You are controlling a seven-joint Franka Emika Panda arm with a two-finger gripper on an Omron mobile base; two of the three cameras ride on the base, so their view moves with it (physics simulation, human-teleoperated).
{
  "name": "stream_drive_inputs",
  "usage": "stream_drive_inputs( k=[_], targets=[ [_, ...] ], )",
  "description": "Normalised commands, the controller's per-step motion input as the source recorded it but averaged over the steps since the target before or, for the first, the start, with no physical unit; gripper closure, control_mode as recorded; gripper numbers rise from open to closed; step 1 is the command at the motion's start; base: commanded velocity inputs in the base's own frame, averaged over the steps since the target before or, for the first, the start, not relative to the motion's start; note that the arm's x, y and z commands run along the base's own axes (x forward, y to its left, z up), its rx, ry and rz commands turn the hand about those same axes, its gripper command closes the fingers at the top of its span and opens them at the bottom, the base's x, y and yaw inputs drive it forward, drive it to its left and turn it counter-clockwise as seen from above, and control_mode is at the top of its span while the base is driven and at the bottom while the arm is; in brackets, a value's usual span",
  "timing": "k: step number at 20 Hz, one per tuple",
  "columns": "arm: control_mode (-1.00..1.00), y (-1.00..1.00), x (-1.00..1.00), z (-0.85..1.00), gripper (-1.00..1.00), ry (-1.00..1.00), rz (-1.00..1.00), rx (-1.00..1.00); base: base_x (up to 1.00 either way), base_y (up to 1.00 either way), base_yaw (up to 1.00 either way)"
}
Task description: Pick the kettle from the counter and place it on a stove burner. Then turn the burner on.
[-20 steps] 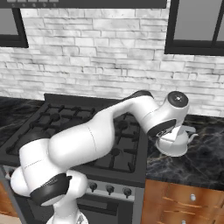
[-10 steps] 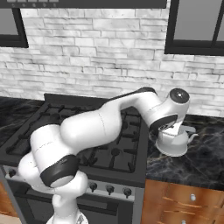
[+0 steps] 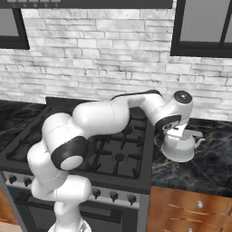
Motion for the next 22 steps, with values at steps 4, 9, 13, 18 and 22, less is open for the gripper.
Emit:
stream_drive_inputs(
  k=[4, 9, 13, 18, 22],
  targets=[
    [-1.0, -0.1, 0.35, -0.21, -1.0, 0.04, 0.0, 0.0, 0.0, 0.0, 0.0],
    [-1.0, -0.14, 0.34, -0.15, -1.0, 0.0, 0.0, 0.0, 0.0, 0.0, 0.0],
    [-1.0, -0.15, 0.3, -0.17, -1.0, 0.0, 0.0, 0.0, 0.0, 0.0, 0.0],
    [-1.0, -0.08, 0.27, -0.2, -1.0, 0.01, 0.0, 0.0, 0.0, 0.0, 0.0],
    [-1.0, 0.0, 0.29, -0.25, -1.0, 0.01, 0.0, 0.0, 0.0, 0.0, 0.0]
  ],
)
